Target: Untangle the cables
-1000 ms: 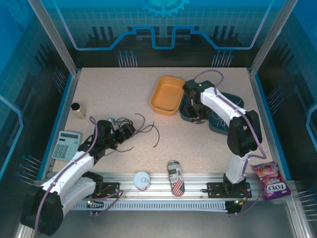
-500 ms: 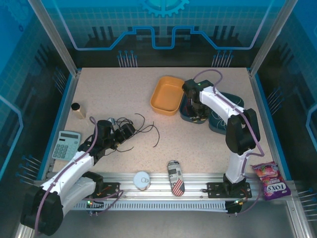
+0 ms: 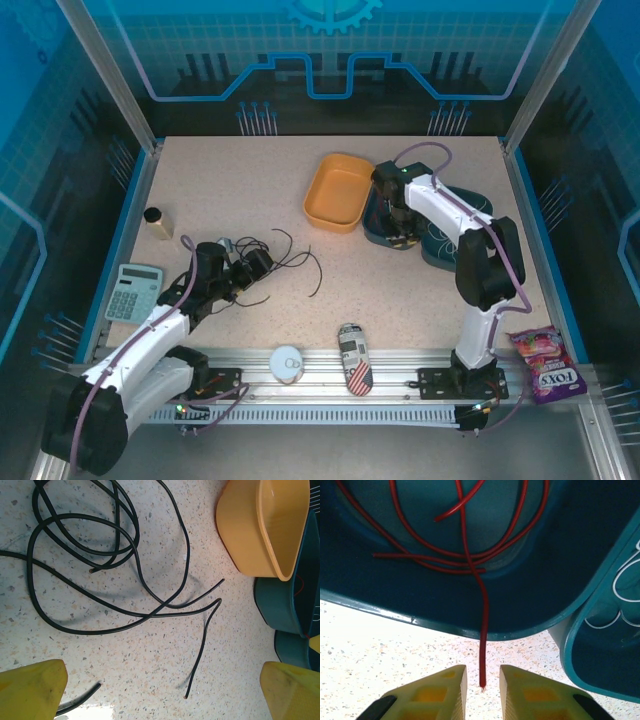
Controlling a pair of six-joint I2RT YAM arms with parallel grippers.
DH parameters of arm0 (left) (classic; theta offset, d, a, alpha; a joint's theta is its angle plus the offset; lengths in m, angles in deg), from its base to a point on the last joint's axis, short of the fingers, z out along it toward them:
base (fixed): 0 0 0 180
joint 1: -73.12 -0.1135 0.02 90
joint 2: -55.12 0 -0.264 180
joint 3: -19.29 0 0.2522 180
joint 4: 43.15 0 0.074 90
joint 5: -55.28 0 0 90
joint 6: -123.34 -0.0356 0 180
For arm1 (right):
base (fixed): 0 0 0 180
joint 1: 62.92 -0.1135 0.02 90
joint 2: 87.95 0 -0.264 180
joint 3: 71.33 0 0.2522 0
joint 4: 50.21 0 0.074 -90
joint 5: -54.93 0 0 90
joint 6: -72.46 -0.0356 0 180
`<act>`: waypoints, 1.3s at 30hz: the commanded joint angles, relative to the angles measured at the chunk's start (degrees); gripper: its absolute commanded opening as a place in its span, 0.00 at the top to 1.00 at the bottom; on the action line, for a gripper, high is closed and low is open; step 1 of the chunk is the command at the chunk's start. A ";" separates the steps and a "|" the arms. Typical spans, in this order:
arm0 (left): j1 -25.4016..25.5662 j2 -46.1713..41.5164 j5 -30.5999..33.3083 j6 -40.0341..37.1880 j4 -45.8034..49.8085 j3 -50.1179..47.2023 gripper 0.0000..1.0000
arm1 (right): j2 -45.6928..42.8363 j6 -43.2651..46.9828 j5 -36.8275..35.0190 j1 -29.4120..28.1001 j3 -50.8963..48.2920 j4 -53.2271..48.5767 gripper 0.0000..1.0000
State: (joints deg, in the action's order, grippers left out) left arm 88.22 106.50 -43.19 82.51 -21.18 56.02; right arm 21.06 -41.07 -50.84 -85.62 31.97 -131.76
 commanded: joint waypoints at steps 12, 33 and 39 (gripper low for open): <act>-0.59 -0.56 -0.32 -0.21 -0.88 -1.21 0.01 | 1.59 2.04 -1.88 1.84 3.54 -2.23 0.96; -0.59 -0.85 -0.54 -0.37 -0.37 -0.87 0.01 | 23.21 10.96 0.55 6.61 22.26 -5.48 1.00; -0.61 -0.97 -0.17 -0.48 -0.02 -0.59 0.01 | 22.67 10.60 0.25 6.27 23.06 -6.49 0.99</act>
State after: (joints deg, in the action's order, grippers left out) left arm 88.22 106.39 -43.19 82.51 -21.36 55.60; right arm 44.19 -30.95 -51.03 -79.63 53.54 -135.58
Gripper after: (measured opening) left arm 0.993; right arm 0.062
